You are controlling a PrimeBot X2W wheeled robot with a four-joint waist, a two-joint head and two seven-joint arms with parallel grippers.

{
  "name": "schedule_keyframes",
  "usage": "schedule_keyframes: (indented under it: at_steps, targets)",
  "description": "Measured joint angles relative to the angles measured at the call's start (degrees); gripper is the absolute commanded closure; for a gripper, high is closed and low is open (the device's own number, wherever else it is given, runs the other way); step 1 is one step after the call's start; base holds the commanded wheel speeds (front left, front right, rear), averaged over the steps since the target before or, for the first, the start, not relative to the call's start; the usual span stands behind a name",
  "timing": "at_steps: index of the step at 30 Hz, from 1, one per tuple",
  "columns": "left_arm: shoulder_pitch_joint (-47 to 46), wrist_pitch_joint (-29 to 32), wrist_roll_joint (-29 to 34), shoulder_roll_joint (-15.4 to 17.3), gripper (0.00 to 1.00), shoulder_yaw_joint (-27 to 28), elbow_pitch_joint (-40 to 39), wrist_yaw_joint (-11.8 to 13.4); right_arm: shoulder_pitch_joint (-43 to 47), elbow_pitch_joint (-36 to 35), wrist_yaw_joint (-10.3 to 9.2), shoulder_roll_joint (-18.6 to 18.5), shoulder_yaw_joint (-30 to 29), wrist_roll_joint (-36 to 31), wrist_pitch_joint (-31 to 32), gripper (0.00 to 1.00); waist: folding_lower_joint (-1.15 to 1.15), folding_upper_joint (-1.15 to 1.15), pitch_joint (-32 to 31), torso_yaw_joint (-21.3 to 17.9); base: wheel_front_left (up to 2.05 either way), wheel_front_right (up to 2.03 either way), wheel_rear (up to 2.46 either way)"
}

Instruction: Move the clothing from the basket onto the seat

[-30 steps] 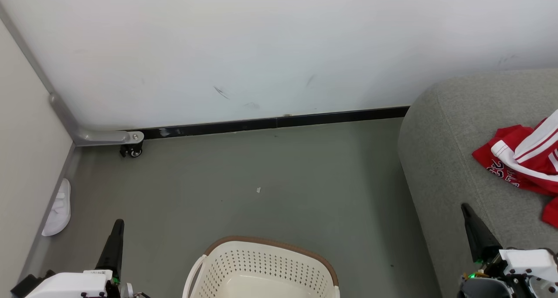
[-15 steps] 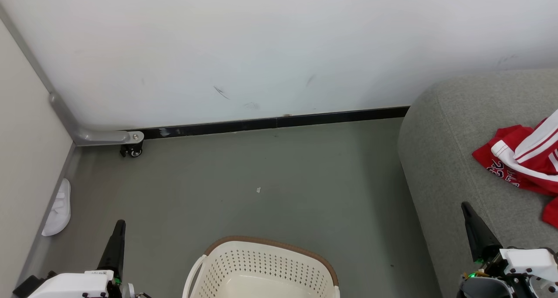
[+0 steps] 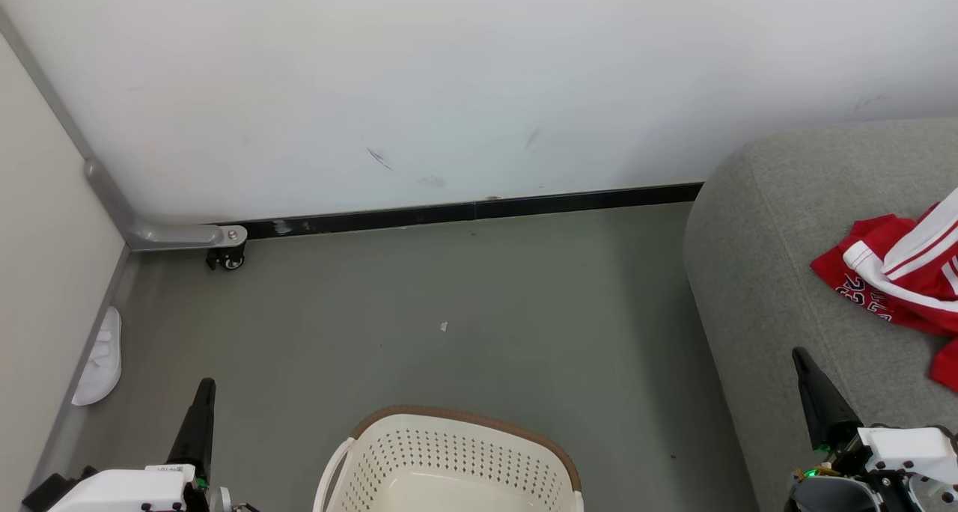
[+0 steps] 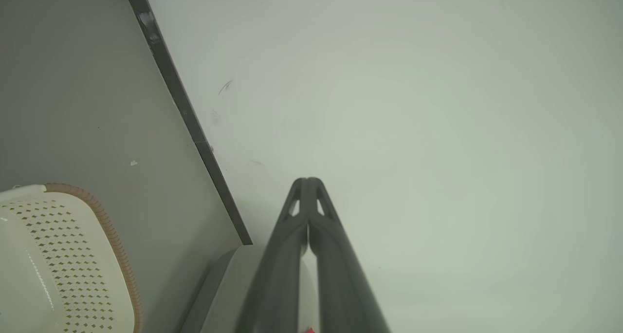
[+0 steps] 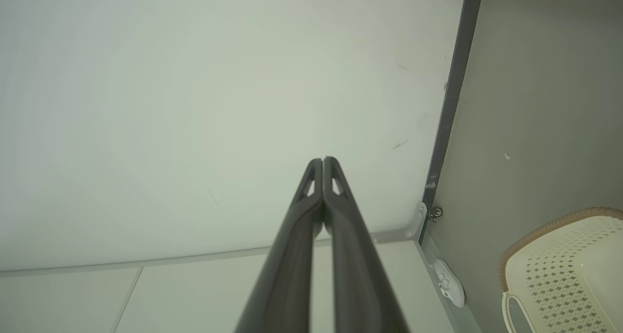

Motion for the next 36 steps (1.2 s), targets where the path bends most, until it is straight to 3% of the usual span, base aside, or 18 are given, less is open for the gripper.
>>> schedule_keyframes:
  at_steps: [36]
  targets:
    - [-0.01, 0.01, 0.00, -0.05, 1.00, 0.10, 0.08, -0.01, -0.01, 0.08, 0.00, 0.10, -0.18, -0.01, 0.26, 1.00, -0.01, 0.00, 0.00, 0.00, 0.00, 0.00, 0.00]
